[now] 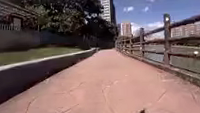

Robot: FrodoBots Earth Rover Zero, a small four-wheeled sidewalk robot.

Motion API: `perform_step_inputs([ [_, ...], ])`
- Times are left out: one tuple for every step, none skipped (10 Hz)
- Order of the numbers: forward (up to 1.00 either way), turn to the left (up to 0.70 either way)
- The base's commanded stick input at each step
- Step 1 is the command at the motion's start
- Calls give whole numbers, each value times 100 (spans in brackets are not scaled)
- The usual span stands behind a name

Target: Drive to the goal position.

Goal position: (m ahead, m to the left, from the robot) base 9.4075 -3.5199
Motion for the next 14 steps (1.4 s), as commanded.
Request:
perform_step_inputs([
  [100,0],
  [100,0],
  [100,0],
  [100,0],
  [100,0],
  [100,0],
  [100,-40],
  [100,-40],
  [100,-11],
  [100,0],
  [100,0],
  [100,0],
  [100,0],
  [100,0],
])
